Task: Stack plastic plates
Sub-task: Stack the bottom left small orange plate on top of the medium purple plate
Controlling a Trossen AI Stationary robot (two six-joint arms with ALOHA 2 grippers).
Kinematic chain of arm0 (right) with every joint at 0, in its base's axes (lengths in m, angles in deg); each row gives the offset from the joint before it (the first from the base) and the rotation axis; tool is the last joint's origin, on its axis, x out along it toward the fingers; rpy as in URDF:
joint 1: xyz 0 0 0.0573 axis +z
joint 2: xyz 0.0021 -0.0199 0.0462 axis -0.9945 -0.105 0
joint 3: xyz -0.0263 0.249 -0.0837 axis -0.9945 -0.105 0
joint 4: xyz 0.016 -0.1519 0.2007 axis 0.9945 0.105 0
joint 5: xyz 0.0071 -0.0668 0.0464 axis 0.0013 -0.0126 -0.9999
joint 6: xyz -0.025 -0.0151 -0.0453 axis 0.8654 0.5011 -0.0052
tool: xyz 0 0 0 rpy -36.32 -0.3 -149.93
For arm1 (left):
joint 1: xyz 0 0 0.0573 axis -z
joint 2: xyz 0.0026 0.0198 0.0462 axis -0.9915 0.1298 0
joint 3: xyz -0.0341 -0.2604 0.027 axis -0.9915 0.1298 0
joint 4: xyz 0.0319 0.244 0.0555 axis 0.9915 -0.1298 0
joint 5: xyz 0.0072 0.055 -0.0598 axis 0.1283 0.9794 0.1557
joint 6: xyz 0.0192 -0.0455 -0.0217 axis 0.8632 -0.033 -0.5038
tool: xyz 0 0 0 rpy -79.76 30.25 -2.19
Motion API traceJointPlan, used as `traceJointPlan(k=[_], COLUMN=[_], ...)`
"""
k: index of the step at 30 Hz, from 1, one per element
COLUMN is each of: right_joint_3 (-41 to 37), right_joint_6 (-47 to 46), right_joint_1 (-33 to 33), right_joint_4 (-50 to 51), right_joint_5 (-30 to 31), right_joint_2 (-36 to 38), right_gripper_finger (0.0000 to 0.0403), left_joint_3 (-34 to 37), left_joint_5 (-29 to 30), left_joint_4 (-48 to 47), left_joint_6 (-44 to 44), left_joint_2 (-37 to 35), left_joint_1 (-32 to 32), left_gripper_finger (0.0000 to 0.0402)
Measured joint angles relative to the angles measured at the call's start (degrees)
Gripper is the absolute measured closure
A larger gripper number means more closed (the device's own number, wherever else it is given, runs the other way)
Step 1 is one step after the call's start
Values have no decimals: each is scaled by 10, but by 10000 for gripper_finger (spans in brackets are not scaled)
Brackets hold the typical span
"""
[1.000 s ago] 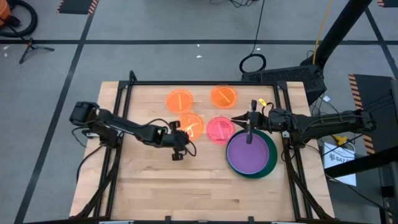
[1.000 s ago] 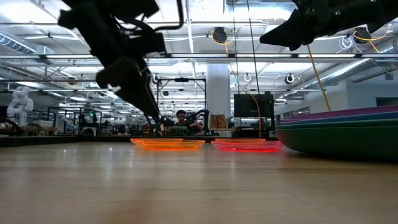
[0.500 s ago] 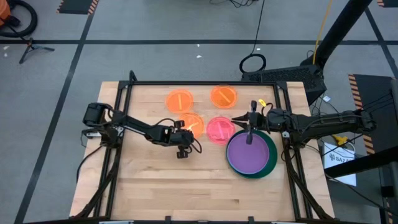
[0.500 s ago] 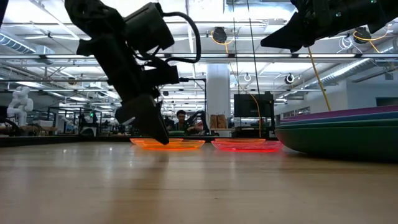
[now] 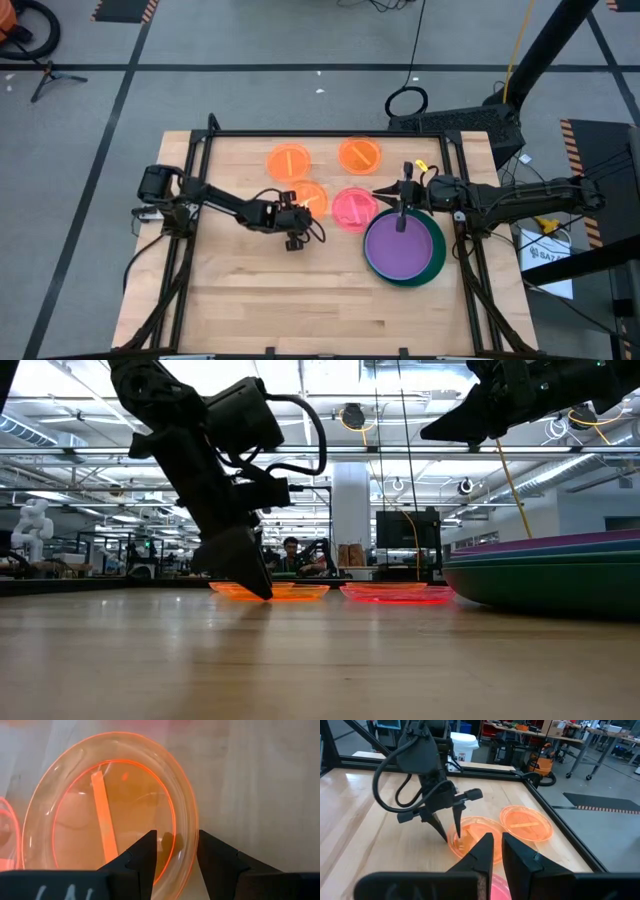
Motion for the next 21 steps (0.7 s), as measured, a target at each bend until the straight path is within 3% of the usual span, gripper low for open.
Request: traceJointPlan(k=[12, 21], right_joint_3=[0, 0], right_joint_6=[-1, 0], right_joint_1=[0, 0], right_joint_4=[5, 5], right_joint_5=[1, 1], right_joint_2=[0, 0], right_gripper_finger=[371, 371], left_joint_3=[-2, -1], left_joint_5=[4, -2], left_joint_4=[-4, -5], left_joint_6=[5, 2], left_joint_2=[15, 13], left_joint_1=[-1, 4], left_gripper_finger=[265, 353])
